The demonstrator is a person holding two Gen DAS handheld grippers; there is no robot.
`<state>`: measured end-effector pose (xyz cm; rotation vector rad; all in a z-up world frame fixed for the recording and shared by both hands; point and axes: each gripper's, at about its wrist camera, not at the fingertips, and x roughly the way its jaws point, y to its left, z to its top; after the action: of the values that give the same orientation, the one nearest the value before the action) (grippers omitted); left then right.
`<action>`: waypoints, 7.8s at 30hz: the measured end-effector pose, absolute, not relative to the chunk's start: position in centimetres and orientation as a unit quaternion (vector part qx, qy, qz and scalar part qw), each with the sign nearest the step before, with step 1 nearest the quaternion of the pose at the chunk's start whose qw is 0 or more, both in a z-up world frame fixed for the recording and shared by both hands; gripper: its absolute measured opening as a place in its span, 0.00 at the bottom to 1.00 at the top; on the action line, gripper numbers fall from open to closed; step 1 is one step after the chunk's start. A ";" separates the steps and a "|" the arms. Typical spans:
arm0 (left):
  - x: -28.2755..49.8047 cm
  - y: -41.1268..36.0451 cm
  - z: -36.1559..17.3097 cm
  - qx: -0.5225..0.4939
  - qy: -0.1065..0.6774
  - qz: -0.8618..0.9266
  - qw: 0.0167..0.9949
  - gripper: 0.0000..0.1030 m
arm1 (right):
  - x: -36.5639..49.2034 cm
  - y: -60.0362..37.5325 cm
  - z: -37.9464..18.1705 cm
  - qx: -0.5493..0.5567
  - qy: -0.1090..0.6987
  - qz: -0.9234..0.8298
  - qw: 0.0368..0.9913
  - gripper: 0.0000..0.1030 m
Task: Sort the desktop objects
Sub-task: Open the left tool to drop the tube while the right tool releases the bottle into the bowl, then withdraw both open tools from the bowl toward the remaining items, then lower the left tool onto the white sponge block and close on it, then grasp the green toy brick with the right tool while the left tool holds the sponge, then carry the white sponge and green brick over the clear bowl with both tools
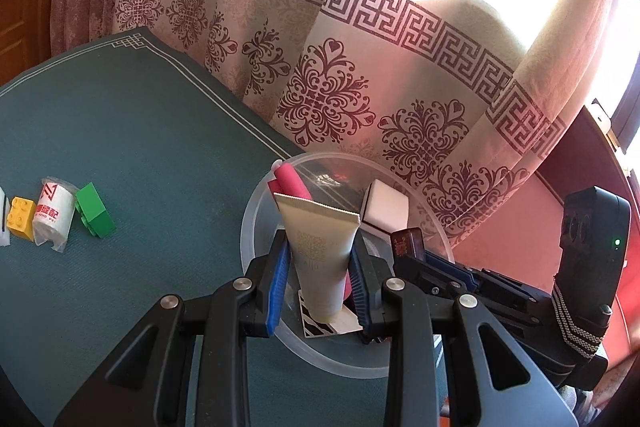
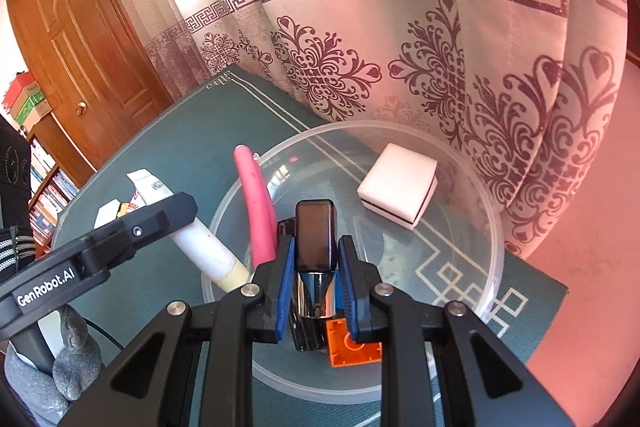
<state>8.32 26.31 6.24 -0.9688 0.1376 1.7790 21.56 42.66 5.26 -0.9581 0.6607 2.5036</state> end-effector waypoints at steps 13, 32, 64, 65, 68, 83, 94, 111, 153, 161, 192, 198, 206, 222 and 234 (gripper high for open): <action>7.9 27.1 4.6 -0.415 0.053 0.740 0.526 0.31 | 21.8 43.1 4.8 -0.344 0.241 0.886 0.195 0.24; 7.8 26.9 5.0 -0.397 0.009 0.732 0.554 0.62 | 21.8 43.7 4.3 -0.346 0.257 0.880 0.201 0.30; 5.2 24.0 7.0 -0.363 0.011 0.809 0.462 0.67 | 20.9 40.5 6.1 -0.326 0.217 0.900 0.193 0.59; 5.0 23.9 7.1 -0.360 0.014 0.814 0.455 0.67 | 20.7 40.2 6.1 -0.326 0.216 0.900 0.190 0.59; 4.5 23.4 7.2 -0.354 0.017 0.826 0.438 0.67 | 20.3 39.7 6.0 -0.327 0.214 0.902 0.183 0.59; 1.3 21.2 7.5 -0.359 0.002 0.850 0.385 0.67 | 17.5 36.9 6.6 -0.321 0.203 0.914 0.141 0.61; -3.1 17.6 7.1 -0.371 -0.038 0.870 0.322 0.67 | 14.7 35.1 6.8 -0.322 0.193 0.921 0.106 0.62; -7.9 13.0 5.2 -0.390 -0.059 0.887 0.242 0.67 | 9.9 31.8 6.3 -0.336 0.169 0.925 0.054 0.64; -12.2 10.8 0.7 -0.436 -0.021 0.882 0.180 0.65 | 1.9 31.0 2.0 -0.387 0.162 0.907 0.038 0.64; -11.6 11.0 0.5 -0.425 -0.026 0.887 0.176 0.62 | 0.4 31.3 1.3 -0.394 0.155 0.905 0.042 0.61; -9.0 13.1 3.4 -0.390 -0.039 0.889 0.238 0.62 | 3.6 31.5 2.6 -0.381 0.156 0.910 0.047 0.27; -7.5 14.4 4.4 -0.383 -0.029 0.885 0.265 0.62 | 5.2 32.1 3.3 -0.372 0.161 0.913 0.053 0.27; -4.9 17.0 5.5 -0.371 -0.007 0.875 0.311 0.62 | 7.8 33.6 4.4 -0.355 0.176 0.915 0.074 0.27; -0.3 21.1 6.5 -0.356 0.037 0.856 0.374 0.62 | 14.3 38.5 5.1 -0.337 0.204 0.909 0.135 0.27; 3.1 23.6 6.5 -0.347 0.065 0.837 0.418 0.62 | 17.7 41.7 4.5 -0.337 0.223 0.896 0.183 0.27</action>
<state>3.13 23.60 6.46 -0.8701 0.1627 2.1010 17.68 41.69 4.45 -0.9504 0.6305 2.5280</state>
